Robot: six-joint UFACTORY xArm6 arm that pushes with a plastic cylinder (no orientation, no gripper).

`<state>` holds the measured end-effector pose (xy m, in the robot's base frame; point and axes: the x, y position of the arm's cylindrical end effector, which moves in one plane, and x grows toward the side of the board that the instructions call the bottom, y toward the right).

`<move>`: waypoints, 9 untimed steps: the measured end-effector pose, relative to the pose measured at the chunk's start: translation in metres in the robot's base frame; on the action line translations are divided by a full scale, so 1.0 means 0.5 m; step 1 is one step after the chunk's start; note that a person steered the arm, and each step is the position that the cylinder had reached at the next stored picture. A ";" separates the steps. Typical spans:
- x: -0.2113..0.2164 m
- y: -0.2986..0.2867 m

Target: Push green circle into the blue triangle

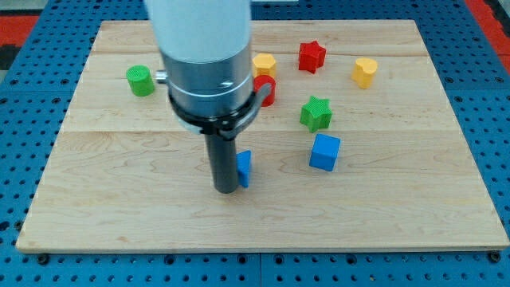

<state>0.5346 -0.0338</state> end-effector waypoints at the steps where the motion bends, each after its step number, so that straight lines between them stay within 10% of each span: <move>1: 0.025 0.037; 2: 0.045 -0.207; 4: -0.203 -0.542; 5: -0.337 -0.464; 9: -0.402 -0.248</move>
<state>0.3338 -0.1578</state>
